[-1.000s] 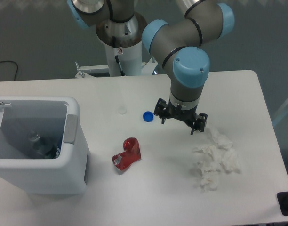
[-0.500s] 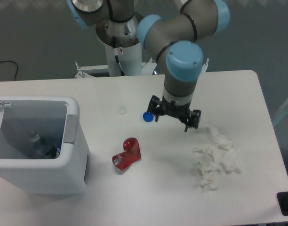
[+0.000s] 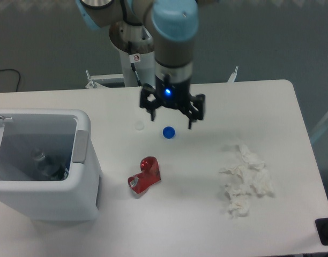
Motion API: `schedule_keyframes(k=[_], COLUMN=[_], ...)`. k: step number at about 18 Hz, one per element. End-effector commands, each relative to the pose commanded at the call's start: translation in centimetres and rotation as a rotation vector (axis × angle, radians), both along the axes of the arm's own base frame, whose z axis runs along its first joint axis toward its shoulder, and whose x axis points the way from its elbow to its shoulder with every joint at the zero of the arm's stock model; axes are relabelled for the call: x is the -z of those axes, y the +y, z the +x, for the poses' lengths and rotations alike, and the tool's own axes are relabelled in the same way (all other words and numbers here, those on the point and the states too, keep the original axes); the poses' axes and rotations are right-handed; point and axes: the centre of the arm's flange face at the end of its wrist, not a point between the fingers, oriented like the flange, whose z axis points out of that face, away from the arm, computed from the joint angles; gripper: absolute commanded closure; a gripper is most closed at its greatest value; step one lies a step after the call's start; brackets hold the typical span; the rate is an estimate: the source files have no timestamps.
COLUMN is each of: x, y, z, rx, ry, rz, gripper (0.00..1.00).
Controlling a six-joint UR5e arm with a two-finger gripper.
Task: Close the trash can
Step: 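Raise the gripper and move it toward the trash can lid, then swing the gripper behind the upright trash can lid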
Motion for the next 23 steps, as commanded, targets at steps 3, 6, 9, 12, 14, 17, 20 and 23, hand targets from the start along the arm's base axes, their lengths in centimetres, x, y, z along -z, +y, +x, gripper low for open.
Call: schedule_keyframes(k=[3, 6, 9, 12, 14, 17, 20, 23], x=[-2.1, -3.8, -6.4, -9.4, -10.8, -12.2, -12.8, -12.7], y=[0.5, 1.1, 0.1, -1.0, -0.8, -0.2, 0.3, 1.4], z=[4.2, 7.6, 9.9, 12.0, 13.5, 15.3, 17.4, 19.3], rx=[0.008, 0.064, 0.095, 0.078, 0.061, 0.044, 0.079, 0.136], ry=[0.009, 0.007, -0.003, -0.011, -0.008, 0.01, -0.009, -0.043], rz=[0.039, 0.089, 0.166, 0.262, 0.335, 0.425, 0.456, 0.471], gripper=[0.3, 0.46, 0.58, 0.64, 0.64, 0.7, 0.84, 0.91])
